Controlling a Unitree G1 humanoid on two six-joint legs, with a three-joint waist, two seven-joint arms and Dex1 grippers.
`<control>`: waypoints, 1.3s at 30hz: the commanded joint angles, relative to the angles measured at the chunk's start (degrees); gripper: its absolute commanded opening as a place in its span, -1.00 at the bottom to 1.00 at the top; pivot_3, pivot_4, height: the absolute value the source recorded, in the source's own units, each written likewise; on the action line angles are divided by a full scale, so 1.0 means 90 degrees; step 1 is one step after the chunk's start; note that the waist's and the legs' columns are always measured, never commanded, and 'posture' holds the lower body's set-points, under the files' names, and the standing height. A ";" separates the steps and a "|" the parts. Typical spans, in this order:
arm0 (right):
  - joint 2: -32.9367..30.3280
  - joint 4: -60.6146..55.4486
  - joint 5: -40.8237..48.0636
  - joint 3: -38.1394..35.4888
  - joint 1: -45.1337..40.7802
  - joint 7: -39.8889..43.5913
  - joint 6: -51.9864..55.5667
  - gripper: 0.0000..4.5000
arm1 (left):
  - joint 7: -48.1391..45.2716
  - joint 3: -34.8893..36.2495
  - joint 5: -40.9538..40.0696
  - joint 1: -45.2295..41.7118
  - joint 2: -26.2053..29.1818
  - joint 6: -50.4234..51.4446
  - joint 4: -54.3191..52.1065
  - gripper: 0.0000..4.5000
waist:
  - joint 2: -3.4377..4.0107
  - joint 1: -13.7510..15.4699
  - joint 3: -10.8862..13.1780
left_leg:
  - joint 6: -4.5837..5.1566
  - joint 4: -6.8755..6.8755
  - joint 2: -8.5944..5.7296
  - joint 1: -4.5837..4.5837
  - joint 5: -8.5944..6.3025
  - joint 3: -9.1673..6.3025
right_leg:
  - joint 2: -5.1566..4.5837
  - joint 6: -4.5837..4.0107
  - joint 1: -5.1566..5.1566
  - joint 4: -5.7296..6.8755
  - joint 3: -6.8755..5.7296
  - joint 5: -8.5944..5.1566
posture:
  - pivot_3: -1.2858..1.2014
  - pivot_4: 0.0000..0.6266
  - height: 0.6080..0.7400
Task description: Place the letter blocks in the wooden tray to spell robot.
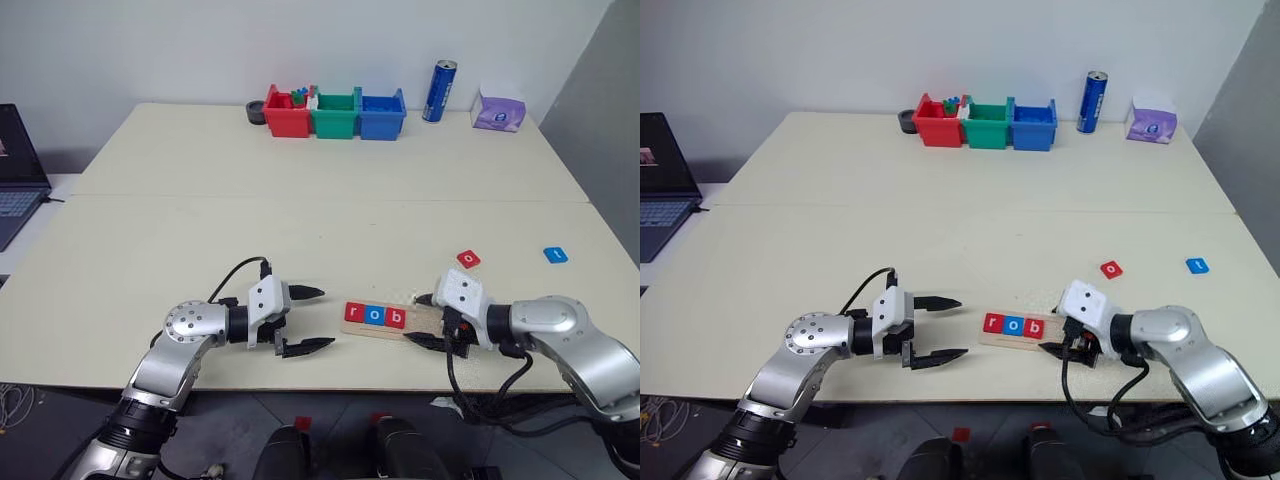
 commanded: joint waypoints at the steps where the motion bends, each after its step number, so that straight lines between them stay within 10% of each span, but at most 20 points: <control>1: 0.0034 -0.0332 0.0139 -0.0037 0.0031 -0.0117 0.0107 -0.24 | -0.0001 -0.0008 -0.0032 -0.0082 -0.0002 -0.0049 -0.0149 1.00 | 0.0000 0.0001 0.0000 | 0.0000 0.0000 -0.0001 0.0000 0.0000 0.0000 | 0.0000 0.0000 0.0000 0.0000 0.0001 0.0000 | 0.03 -0.52 1.00; 6: 0.0033 -0.0300 0.0123 0.0191 0.0081 -0.0149 0.0158 -0.98 | 0.0001 0.0000 -0.0009 -0.0057 0.0008 -0.0089 -0.0121 1.00 | 0.0000 0.0004 0.0000 | 0.0000 0.0001 -0.0002 -0.0001 0.0000 0.0001 | -0.0001 0.0000 0.0000 -0.0001 0.0001 0.0000 | 0.03 -0.52 1.00; 31: 0.0079 -0.0022 0.0446 -0.0199 -0.0343 -0.0105 -0.0019 -0.98 | 0.0048 0.0044 0.0036 0.0018 -0.0004 -0.0280 0.0020 1.00 | 0.0000 0.0006 0.0000 | 0.0000 0.0000 -0.0002 -0.0001 0.0000 0.0000 | -0.0001 0.0000 0.0000 -0.0002 0.0002 0.0000 | 0.03 -0.52 1.00; 39: 0.1071 0.0884 -0.0112 -0.1459 -0.0021 -0.1991 -0.0708 0.02 | 0.0069 0.0031 0.0053 0.0029 -0.0026 -0.0328 0.0054 1.00 | -0.0004 0.0008 -0.0001 | 0.0000 -0.0001 -0.0001 -0.0002 0.0000 0.0006 | -0.0001 0.0000 0.0001 -0.0002 0.0003 0.0000 | 0.03 -0.52 1.00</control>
